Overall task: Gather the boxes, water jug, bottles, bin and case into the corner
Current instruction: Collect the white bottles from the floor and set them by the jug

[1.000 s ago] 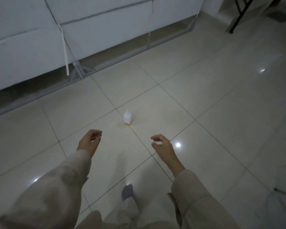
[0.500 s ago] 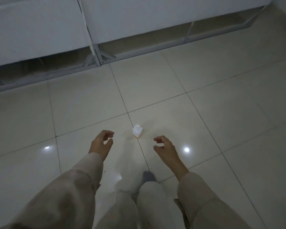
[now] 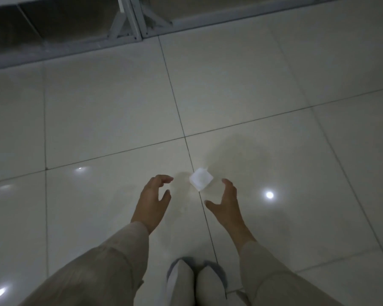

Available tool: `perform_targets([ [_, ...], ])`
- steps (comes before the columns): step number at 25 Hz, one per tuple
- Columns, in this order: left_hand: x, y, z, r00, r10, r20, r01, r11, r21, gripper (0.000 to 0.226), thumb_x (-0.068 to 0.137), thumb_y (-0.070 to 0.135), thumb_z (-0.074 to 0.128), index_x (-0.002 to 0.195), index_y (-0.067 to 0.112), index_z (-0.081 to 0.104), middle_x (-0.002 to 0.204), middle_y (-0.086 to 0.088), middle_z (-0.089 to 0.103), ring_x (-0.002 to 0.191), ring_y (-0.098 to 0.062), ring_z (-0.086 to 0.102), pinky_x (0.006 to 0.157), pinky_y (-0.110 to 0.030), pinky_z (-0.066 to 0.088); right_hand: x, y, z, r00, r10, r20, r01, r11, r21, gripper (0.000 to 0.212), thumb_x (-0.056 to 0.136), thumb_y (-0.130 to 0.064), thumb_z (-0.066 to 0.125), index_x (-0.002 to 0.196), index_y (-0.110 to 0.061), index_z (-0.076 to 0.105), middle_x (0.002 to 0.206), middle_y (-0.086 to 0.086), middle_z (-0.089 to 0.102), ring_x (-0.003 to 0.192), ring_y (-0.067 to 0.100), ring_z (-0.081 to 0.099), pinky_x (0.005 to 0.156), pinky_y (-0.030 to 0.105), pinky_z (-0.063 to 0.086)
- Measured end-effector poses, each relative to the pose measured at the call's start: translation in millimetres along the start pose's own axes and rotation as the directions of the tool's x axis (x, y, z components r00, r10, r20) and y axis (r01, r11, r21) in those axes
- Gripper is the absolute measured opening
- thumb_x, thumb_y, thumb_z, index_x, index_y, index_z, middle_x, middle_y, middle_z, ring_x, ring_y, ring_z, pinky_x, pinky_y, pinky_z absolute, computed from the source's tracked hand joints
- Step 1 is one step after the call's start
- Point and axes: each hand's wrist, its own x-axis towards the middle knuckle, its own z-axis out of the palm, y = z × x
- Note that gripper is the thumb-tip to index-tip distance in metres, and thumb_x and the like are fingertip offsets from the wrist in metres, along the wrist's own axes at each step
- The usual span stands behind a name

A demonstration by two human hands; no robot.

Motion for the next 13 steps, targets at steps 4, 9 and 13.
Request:
perform_targets([
  [4, 37, -49, 31, 1.0, -0.013, -0.029, 0.012, 0.999, -0.038, 0.028, 0.088, 0.002, 0.048, 0.11, 0.019, 0.054, 0.117, 0.003, 0.056, 0.11, -0.012, 0.049, 0.094, -0.026, 0.038, 61, 28, 55, 0.998, -0.069, -0.012, 0.068, 0.996, -0.05, 0.089, 0.074, -0.015, 0.073, 0.143, -0.022, 0.017, 0.149, 0.003, 0.022, 0.132, 0.029, 0.03, 0.095, 0.043, 0.039],
  [9, 28, -63, 30, 0.997, -0.07, -0.02, 0.068, 0.994, -0.091, 0.028, 0.088, 0.003, 0.049, 0.109, 0.022, 0.052, 0.118, 0.004, 0.055, 0.113, -0.013, 0.049, 0.095, -0.026, 0.038, 79, 34, 61, 0.993, -0.09, -0.073, 0.08, 0.988, -0.13, 0.072, 0.076, -0.017, 0.068, 0.136, -0.021, 0.029, 0.132, 0.008, 0.041, 0.116, 0.031, 0.048, 0.08, 0.036, 0.043],
  [13, -10, -31, -4, 0.994, -0.104, 0.028, 0.106, 0.99, -0.095, 0.041, 0.086, 0.008, 0.057, 0.123, 0.021, 0.046, 0.128, 0.004, 0.051, 0.122, -0.015, 0.045, 0.099, -0.025, 0.036, 32, -7, 25, 0.974, -0.205, 0.099, 0.213, 0.974, -0.083, 0.072, 0.07, -0.018, 0.075, 0.132, -0.019, 0.038, 0.126, 0.005, 0.048, 0.11, 0.026, 0.049, 0.087, 0.035, 0.044],
])
